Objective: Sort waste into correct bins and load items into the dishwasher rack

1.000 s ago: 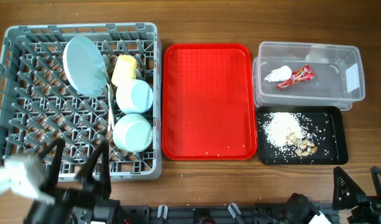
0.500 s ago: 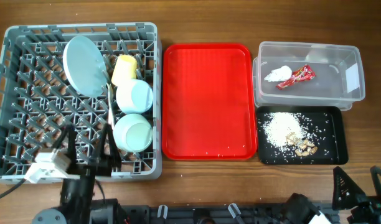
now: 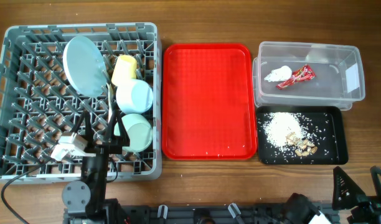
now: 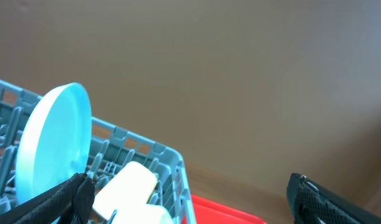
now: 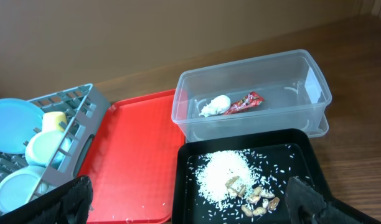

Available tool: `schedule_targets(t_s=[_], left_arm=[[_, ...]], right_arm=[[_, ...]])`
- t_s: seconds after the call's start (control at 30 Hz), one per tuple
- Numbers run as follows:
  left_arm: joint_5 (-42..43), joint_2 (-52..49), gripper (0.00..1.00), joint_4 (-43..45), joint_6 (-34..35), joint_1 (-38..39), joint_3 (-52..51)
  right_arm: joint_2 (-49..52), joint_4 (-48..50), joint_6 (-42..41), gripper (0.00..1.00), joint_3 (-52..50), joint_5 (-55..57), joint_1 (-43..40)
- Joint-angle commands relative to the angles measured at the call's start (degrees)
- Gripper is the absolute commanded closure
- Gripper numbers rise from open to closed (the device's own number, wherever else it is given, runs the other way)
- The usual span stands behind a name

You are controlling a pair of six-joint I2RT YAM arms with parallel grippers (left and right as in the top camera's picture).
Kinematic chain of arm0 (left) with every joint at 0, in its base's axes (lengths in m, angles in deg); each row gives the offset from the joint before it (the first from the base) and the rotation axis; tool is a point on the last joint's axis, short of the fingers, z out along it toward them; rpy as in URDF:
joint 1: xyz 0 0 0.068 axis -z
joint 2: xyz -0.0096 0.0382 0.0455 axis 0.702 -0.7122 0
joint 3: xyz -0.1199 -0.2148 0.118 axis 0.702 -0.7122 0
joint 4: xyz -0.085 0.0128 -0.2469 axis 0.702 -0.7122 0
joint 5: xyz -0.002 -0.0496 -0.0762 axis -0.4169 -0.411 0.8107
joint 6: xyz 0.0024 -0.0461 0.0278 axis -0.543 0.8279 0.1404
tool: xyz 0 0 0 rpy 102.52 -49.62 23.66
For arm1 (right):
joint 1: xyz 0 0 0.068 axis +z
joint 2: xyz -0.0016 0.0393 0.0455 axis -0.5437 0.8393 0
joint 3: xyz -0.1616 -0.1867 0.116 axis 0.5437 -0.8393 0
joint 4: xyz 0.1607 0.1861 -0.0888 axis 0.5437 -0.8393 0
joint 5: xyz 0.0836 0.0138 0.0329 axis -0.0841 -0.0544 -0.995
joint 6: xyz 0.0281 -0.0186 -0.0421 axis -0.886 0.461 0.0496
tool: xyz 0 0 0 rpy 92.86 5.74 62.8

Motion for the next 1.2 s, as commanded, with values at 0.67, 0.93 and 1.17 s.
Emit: schedule_targets(t_s=[0.67,0.93,1.17], left_arm=[[-3.0,1.2,0.0,-12.6,-33.1,1.0,-3.3],[-3.1,1.2,0.0,-12.6,-33.1,1.6,-3.3],[-3.1,1.2,0.0,-12.6,-33.1,1.6,-3.3]], right_arm=[[-0.6,0.1,-0.4,0.0,0.1,0.7,0.0],[-0.6,0.1,-0.4,0.0,0.1,0.7,0.0],[-0.6,0.1,-0.4,0.0,0.1,0.7,0.0]])
